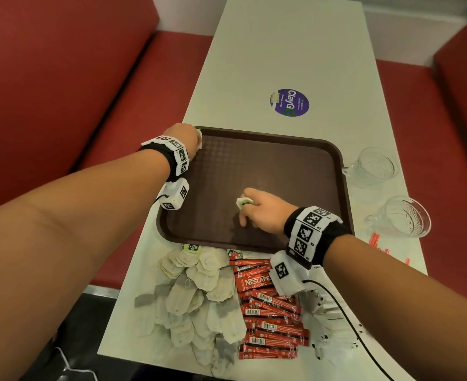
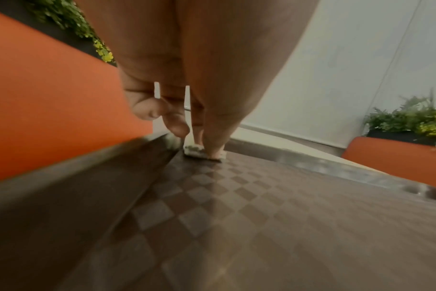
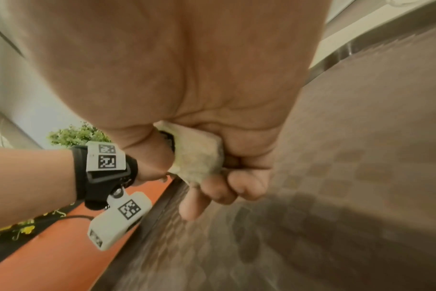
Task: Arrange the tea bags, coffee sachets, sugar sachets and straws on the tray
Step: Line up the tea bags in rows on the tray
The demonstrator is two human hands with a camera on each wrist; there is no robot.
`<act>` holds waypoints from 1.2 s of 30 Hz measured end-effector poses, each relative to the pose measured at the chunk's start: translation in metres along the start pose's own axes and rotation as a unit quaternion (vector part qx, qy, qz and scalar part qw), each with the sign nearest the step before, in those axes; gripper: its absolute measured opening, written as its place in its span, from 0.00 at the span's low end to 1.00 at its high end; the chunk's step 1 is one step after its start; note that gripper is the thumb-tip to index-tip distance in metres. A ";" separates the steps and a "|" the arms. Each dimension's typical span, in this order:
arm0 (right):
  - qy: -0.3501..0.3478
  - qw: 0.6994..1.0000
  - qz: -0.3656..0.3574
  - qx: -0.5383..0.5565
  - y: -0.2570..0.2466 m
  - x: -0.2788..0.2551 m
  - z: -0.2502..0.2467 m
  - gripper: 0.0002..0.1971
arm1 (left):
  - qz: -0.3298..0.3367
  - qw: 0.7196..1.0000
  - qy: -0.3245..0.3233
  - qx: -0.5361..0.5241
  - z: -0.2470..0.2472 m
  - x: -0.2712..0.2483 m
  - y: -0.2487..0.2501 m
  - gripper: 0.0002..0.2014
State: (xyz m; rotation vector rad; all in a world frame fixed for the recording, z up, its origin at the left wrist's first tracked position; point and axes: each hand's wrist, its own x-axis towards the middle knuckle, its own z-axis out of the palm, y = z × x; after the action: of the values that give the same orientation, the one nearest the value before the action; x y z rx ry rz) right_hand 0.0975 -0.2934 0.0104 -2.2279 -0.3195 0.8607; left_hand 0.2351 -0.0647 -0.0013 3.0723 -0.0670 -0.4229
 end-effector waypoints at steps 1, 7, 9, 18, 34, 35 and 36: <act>0.004 1.000 -0.005 0.017 -0.001 0.002 -0.001 0.04 | 0.012 1.000 0.019 -0.016 -0.004 -0.004 0.001 0.15; 0.131 0.990 -0.049 0.021 -0.006 0.016 -0.009 0.01 | 0.178 0.951 0.062 -0.247 -0.032 -0.077 0.026 0.13; 0.156 0.985 -0.068 0.007 -0.008 0.018 -0.012 0.05 | 0.234 0.939 0.015 -0.252 -0.035 -0.103 0.029 0.14; 0.181 0.980 -0.072 -0.027 -0.018 0.029 -0.005 0.08 | 0.229 0.944 0.089 -0.221 -0.024 -0.116 0.020 0.03; -0.110 0.979 -0.024 -0.173 -0.006 0.006 0.010 0.14 | -0.051 0.989 0.051 -0.131 -0.012 0.003 -0.022 0.05; -0.122 0.976 -0.023 -0.180 -0.007 0.005 0.011 0.13 | -0.058 0.988 0.052 -0.130 -0.013 0.008 -0.021 0.05; -0.130 0.974 -0.024 -0.185 -0.007 0.005 0.012 0.12 | -0.066 0.988 0.050 -0.129 -0.013 0.011 -0.020 0.06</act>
State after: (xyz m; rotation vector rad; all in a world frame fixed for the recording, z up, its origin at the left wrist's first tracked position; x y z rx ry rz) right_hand 0.0938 -0.2802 0.0065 -2.4316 -0.7047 1.1467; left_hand 0.2500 -0.0450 0.0074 2.8446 0.1815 -0.2583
